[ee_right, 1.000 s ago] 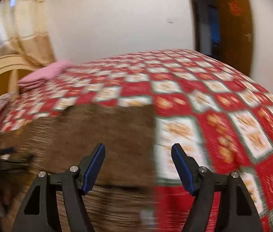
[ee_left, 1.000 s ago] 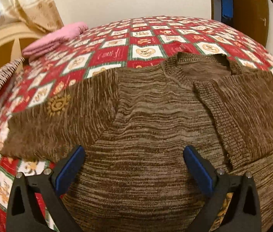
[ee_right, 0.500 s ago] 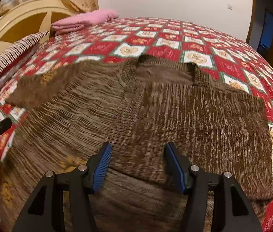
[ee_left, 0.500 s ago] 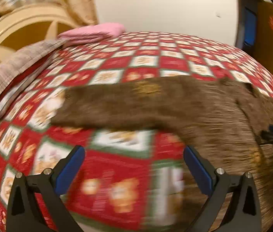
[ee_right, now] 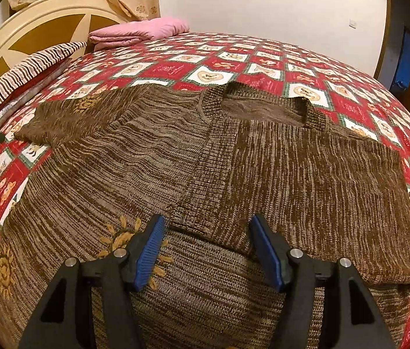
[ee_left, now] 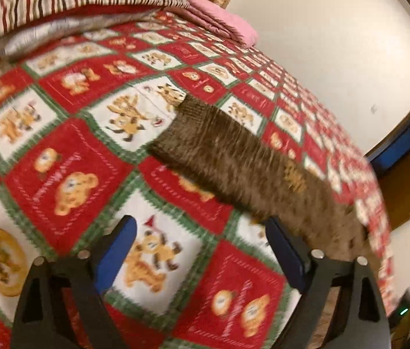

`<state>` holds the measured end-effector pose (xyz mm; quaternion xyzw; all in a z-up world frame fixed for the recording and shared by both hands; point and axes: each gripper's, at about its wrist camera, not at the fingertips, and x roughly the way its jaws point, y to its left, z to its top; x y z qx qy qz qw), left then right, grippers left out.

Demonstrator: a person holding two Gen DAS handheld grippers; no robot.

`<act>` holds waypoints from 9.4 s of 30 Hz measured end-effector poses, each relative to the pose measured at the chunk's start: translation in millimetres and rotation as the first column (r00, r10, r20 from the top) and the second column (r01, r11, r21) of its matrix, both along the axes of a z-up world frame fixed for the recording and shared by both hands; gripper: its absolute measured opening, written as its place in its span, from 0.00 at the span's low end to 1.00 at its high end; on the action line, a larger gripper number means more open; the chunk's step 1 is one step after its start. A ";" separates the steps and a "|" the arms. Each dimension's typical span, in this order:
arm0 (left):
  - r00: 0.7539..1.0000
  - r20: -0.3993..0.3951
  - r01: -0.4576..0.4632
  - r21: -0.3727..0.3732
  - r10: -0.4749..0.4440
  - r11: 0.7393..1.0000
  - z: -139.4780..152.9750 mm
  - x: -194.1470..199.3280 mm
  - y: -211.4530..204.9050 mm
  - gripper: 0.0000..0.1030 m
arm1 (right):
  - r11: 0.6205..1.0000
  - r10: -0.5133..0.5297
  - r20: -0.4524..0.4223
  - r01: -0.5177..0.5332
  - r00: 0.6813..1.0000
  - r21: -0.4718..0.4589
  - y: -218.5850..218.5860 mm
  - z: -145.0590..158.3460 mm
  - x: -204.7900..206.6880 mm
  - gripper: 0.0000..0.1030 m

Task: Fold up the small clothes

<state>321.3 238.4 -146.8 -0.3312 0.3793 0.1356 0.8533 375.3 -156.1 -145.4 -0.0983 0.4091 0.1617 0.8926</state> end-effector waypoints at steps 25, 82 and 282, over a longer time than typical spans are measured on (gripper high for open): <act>0.978 0.149 -0.104 -0.263 0.147 0.959 -23.9 38.4 51.2 0.64 | 1.000 -0.007 0.024 0.006 1.000 0.002 0.2 1.2 0.7 0.65; 0.791 -0.007 0.558 0.419 -0.612 0.716 36.0 36.2 -336.3 0.55 | 0.791 -0.548 -0.004 0.520 0.836 0.322 -267.9 14.5 -48.9 0.72; 0.825 -0.157 0.546 0.467 -0.543 0.695 -9.9 86.6 -174.1 0.77 | 0.968 -0.251 -0.037 0.251 0.967 0.020 -65.1 21.9 121.8 0.24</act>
